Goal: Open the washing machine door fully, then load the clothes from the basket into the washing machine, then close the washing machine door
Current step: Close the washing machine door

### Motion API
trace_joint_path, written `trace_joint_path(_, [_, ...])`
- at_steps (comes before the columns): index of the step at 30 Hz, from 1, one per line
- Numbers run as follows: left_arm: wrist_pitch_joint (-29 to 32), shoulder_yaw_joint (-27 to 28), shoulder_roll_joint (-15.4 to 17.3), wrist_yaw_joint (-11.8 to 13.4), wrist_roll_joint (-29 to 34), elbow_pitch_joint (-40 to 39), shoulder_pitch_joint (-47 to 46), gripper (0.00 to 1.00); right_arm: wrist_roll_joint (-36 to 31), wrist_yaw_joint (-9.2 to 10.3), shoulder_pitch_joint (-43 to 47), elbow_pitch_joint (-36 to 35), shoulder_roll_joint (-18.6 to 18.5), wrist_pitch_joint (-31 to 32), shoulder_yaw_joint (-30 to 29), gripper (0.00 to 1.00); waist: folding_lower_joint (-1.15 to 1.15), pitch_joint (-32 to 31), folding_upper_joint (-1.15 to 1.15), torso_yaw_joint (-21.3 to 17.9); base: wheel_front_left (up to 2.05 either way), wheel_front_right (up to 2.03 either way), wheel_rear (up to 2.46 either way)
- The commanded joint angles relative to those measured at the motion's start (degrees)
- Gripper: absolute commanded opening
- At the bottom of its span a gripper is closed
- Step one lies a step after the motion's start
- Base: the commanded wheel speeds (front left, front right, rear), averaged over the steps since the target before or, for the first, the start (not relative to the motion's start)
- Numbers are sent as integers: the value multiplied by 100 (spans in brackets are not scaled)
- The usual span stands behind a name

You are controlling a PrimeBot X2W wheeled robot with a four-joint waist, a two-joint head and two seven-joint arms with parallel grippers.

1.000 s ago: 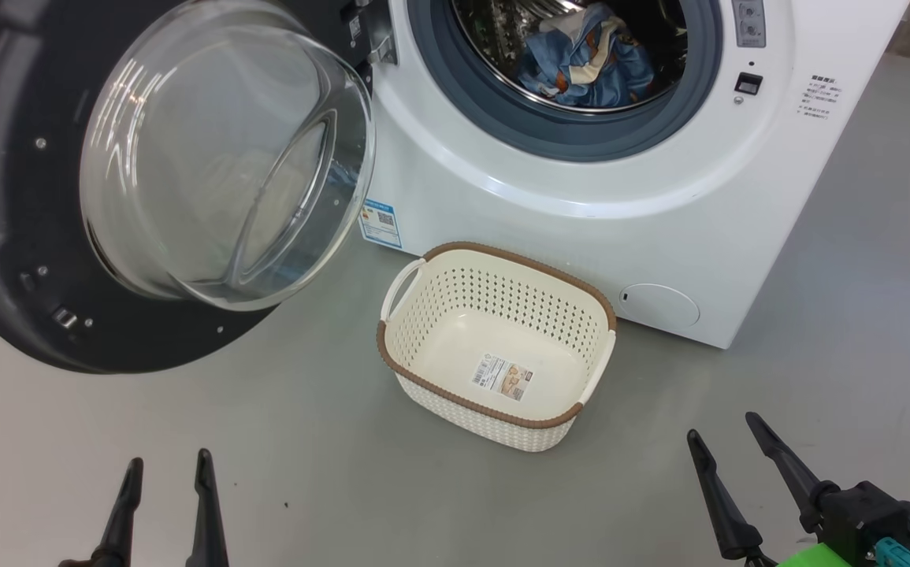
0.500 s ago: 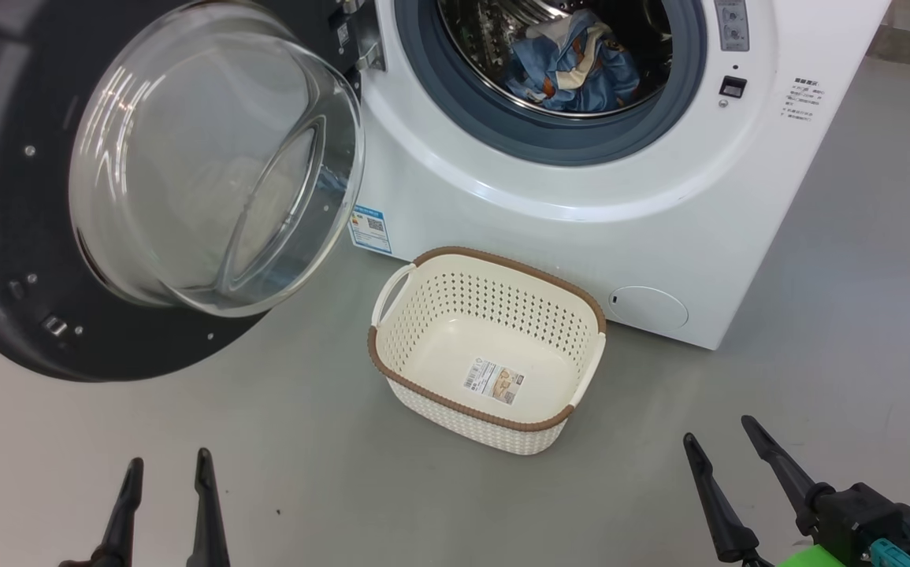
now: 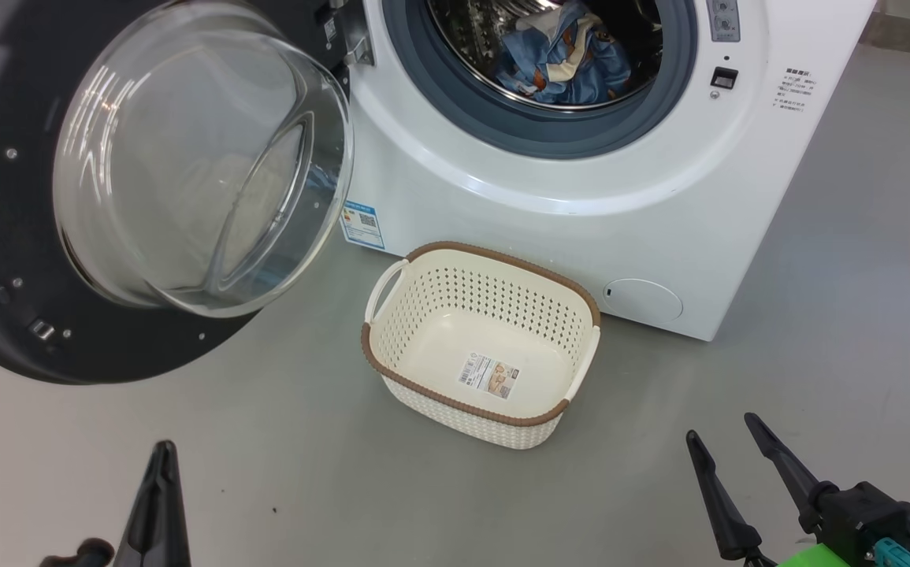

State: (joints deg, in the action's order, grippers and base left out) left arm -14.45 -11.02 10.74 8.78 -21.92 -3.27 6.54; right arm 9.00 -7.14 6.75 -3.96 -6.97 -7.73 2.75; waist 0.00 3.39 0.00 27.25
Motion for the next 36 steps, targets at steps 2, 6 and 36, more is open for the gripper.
trace_joint_path(2, [-54, 311, 60, -133, -1, -284, -289, 0, -47, -35, -198, -179, -62, -20, 91, 100, 0, 15, 0, 5, 0, 0, 0])
trace_joint_path(6, [-54, 633, -113, -521, -457, -568, -419, 0, -60, -35, -198, -222, -67, 1, 60, 100, 0, 42, 0, 29, 0, 0, 0])
trace_joint_path(36, [1230, 3588, 1493, -1539, -6825, 650, -3395, 0, -64, -35, -271, -574, -301, 227, 0, 100, 0, 459, 0, 65, 0, 0, 0])
